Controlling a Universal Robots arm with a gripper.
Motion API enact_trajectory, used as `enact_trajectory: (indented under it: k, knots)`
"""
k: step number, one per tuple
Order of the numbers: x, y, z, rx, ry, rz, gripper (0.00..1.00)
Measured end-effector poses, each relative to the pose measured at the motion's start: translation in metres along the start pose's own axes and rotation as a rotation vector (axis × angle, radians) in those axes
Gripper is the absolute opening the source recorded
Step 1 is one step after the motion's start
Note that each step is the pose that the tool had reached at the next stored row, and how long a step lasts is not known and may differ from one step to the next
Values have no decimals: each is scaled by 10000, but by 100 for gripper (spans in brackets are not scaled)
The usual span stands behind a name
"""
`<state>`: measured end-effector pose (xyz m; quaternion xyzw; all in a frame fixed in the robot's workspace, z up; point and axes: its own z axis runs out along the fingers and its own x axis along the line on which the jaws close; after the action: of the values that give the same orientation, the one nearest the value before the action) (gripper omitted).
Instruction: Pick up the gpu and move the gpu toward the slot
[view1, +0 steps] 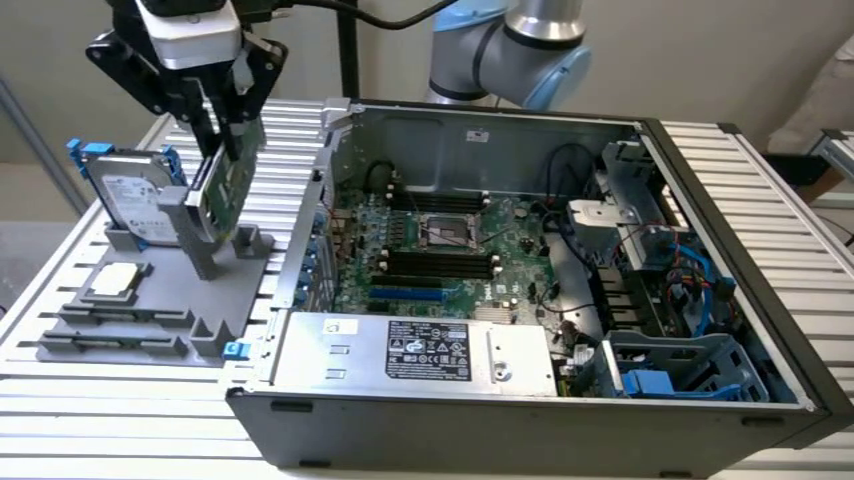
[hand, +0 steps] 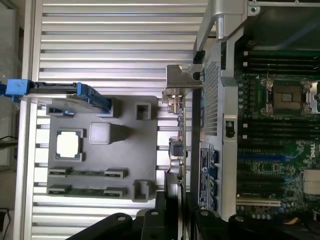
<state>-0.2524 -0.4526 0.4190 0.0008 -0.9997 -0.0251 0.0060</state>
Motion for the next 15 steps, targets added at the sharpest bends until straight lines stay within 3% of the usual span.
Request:
enact_trajectory:
  k: [3, 7, 11, 15]
  knots:
    - [-131, -12, -98, -71, 11, -1, 26]
    - [-313, -20, -185, -222, 16, -2, 26]
    - [-496, -27, -229, -353, 27, -3, 26]
    - [-677, -30, -239, -430, 40, -3, 26]
